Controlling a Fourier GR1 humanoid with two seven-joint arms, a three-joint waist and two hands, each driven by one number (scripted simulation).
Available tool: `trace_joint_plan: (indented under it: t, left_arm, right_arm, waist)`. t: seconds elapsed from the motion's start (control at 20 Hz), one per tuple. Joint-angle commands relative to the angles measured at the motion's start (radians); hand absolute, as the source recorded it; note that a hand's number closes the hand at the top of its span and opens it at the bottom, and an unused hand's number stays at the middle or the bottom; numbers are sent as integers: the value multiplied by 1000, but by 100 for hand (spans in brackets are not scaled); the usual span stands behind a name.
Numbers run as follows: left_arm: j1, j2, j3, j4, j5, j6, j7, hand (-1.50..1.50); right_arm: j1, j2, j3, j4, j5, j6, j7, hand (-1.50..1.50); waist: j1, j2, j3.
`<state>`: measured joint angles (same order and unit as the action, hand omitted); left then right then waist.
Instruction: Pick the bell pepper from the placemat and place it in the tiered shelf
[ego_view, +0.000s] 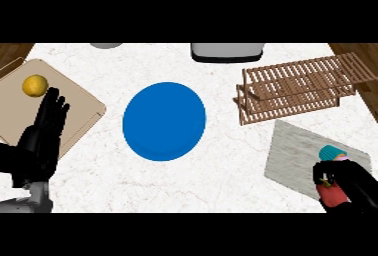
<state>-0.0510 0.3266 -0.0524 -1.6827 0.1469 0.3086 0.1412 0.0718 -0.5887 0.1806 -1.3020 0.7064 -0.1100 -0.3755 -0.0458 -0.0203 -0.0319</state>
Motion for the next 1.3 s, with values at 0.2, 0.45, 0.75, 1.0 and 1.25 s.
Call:
trace_joint_plan:
  t: [0.2, 0.45, 0.75, 1.0, 1.25]
  left_arm:
    - [11, 15, 28, -4, 8, -3, 8, 0]
    - [-5, 0, 3, -17, -17, 16, 37, 0]
    - [-67, -23, -1, 49, -12, -20, 14, 0]
    - [-9, -64, -5, 7, -42, -29, -4, 0]
    - [-52, -78, 25, 82, -45, -69, -43, 0]
  right_arm:
    - [9, 115, -147, -426, -293, 136, 345, 150]
    - [7, 20, -277, -748, -345, 210, 661, 150]
    - [-111, -46, -405, -959, -479, 336, 1048, 150]
    - [-237, -46, -499, -747, -482, 335, 952, 150]
    - [-328, 10, -453, -547, -390, 279, 859, 150]
  waist:
    - [-22, -2, 24]
    - [-10, 4, 26]
    - [29, 18, 29]
    - [49, 20, 32]
    - [51, 22, 32]
